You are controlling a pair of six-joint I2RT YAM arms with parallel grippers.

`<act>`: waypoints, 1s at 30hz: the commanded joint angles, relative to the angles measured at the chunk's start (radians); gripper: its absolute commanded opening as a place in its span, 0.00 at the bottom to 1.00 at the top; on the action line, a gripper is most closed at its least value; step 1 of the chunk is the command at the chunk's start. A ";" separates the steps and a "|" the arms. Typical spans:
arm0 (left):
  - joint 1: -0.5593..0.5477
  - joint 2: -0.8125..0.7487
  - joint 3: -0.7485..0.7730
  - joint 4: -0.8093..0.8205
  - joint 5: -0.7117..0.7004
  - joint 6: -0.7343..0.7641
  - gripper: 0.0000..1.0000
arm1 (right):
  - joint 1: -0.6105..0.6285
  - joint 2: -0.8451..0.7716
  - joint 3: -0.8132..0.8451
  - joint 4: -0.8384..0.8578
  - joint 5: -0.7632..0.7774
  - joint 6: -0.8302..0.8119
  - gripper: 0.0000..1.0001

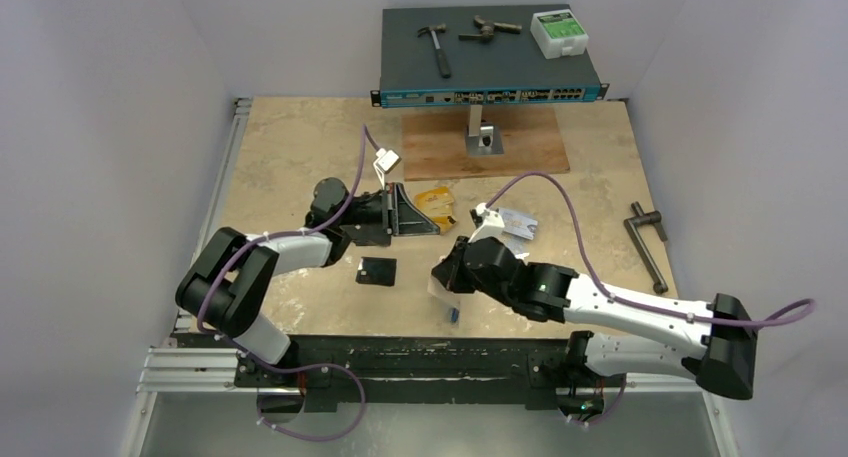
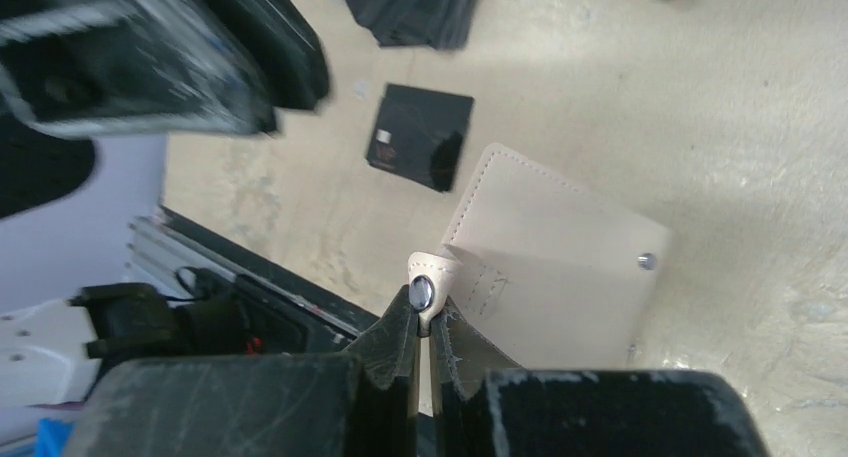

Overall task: Put the credit cards into the card holder
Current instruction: Place the card holder at the center of the board.

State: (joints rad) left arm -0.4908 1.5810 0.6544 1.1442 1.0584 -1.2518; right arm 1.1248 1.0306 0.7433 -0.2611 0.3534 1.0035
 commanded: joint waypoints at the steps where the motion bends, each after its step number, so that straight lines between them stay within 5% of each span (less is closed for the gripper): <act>1: 0.051 -0.040 0.014 -0.094 0.011 0.112 0.12 | 0.000 0.096 -0.026 0.029 -0.050 0.025 0.00; 5: 0.078 -0.141 0.029 -0.331 -0.016 0.285 0.11 | 0.000 0.153 -0.045 -0.002 -0.056 0.001 0.00; 15: 0.078 -0.164 0.095 -0.608 -0.050 0.476 0.11 | 0.001 0.222 0.002 -0.237 -0.089 -0.013 0.00; 23: 0.078 -0.161 0.123 -0.700 -0.053 0.532 0.11 | 0.001 0.203 -0.019 -0.278 -0.120 0.013 0.56; 30: 0.079 -0.164 0.140 -0.735 -0.054 0.548 0.11 | 0.003 0.191 0.080 -0.425 -0.125 -0.025 0.68</act>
State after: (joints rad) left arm -0.4145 1.4284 0.7502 0.4240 1.0077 -0.7441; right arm 1.1248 1.2461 0.7597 -0.5957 0.2352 0.9924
